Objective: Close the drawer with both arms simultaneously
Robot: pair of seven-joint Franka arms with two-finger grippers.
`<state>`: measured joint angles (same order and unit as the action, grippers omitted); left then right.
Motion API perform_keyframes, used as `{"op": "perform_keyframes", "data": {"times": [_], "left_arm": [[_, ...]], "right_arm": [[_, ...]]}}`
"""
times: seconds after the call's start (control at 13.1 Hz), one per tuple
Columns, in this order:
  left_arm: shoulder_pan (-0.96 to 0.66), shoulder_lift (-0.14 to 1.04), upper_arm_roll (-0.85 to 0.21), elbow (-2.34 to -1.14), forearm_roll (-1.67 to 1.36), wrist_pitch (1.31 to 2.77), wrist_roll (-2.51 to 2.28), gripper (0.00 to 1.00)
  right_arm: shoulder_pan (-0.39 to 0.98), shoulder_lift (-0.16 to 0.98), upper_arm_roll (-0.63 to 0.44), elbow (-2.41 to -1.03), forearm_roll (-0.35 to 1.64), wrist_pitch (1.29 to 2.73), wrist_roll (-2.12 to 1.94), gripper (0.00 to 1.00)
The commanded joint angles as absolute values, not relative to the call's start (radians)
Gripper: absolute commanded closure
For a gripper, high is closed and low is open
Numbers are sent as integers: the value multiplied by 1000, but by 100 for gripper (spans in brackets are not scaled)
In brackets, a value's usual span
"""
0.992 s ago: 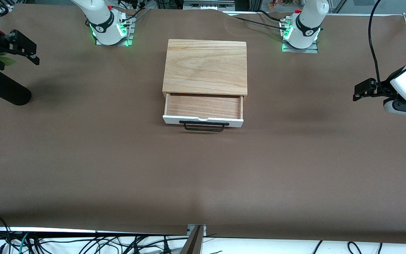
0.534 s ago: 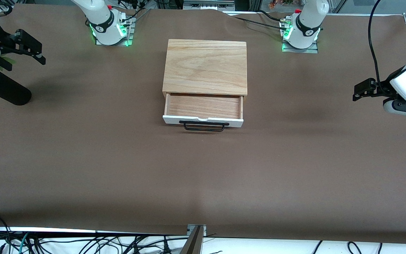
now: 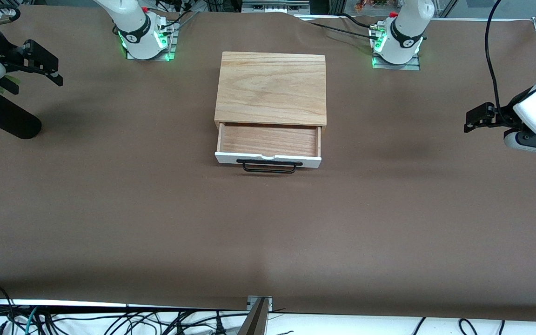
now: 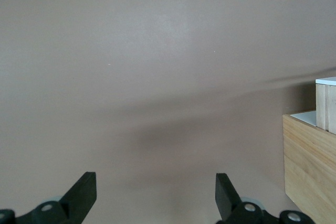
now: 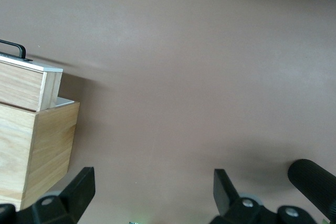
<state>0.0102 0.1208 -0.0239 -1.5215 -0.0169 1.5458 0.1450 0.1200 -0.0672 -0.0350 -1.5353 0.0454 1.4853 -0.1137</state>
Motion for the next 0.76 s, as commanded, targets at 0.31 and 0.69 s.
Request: {"op": "perform_keyframes", "data": {"times": [0.31,0.69], "left_arm": [[15,101,-31,-1532,-38,1536,149,0],[14,100,-32,-1536,-38,1525,147,0]], "right_arm": [[129,-64,-32,-1531,49,1499,-120,0],[129,-64,-34,-1531,38,1494,-120,0]]}}
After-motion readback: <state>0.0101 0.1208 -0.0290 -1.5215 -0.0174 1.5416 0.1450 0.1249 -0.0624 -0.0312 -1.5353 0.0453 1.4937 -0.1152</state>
